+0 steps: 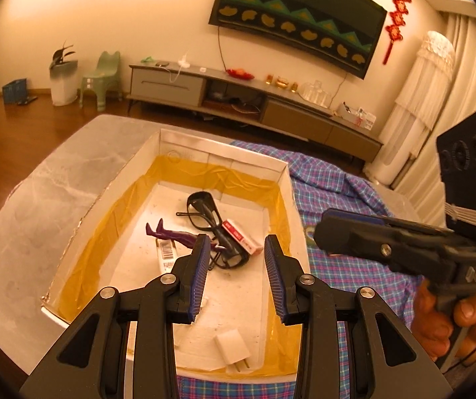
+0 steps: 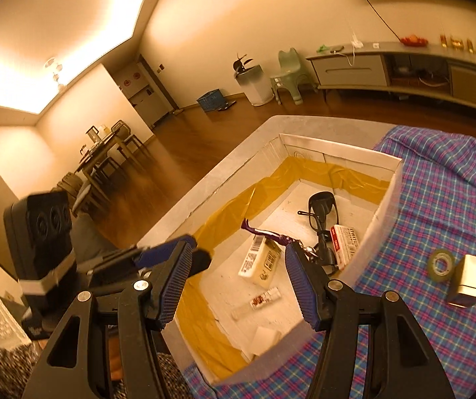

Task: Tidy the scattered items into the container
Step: 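Move both tools to the cloth, grasp green tape roll with left while right grasps black marker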

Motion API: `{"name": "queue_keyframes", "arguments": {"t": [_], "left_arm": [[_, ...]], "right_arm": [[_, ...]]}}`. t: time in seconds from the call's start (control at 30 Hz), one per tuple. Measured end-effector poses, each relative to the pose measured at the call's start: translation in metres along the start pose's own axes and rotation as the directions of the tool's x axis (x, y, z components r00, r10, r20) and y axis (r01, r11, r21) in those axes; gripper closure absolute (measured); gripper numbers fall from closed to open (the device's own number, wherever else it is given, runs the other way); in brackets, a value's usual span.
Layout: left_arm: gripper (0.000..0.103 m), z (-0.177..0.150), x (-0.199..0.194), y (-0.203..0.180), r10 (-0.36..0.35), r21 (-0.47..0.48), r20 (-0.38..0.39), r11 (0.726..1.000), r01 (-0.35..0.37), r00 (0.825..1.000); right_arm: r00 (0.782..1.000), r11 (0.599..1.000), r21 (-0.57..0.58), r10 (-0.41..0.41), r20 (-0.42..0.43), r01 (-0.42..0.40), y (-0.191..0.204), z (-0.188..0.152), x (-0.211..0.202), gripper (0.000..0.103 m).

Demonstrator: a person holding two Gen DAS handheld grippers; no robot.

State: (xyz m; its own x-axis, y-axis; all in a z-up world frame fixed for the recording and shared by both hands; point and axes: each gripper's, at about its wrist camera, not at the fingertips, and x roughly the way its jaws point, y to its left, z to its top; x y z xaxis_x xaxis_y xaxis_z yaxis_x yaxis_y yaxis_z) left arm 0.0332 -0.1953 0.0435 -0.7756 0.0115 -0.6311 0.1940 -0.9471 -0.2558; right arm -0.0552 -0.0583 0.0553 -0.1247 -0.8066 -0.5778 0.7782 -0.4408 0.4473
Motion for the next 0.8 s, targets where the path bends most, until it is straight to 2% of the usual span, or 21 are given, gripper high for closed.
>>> {"name": "queue_keyframes", "arguments": {"t": [0.5,0.8], "left_arm": [[0.067,-0.001,0.008,-0.03,0.009,0.052,-0.014,0.999,-0.008,1.0],[0.067,-0.006,0.02,-0.061,0.005,0.108,-0.033,0.994,-0.001,0.999]], "right_arm": [[0.998,0.999,-0.019,0.044,0.034,-0.044,-0.008,-0.022,-0.023,0.043],[0.995,0.998,0.016,0.066,0.074,-0.067,-0.034,-0.035,-0.045,0.043]]}}
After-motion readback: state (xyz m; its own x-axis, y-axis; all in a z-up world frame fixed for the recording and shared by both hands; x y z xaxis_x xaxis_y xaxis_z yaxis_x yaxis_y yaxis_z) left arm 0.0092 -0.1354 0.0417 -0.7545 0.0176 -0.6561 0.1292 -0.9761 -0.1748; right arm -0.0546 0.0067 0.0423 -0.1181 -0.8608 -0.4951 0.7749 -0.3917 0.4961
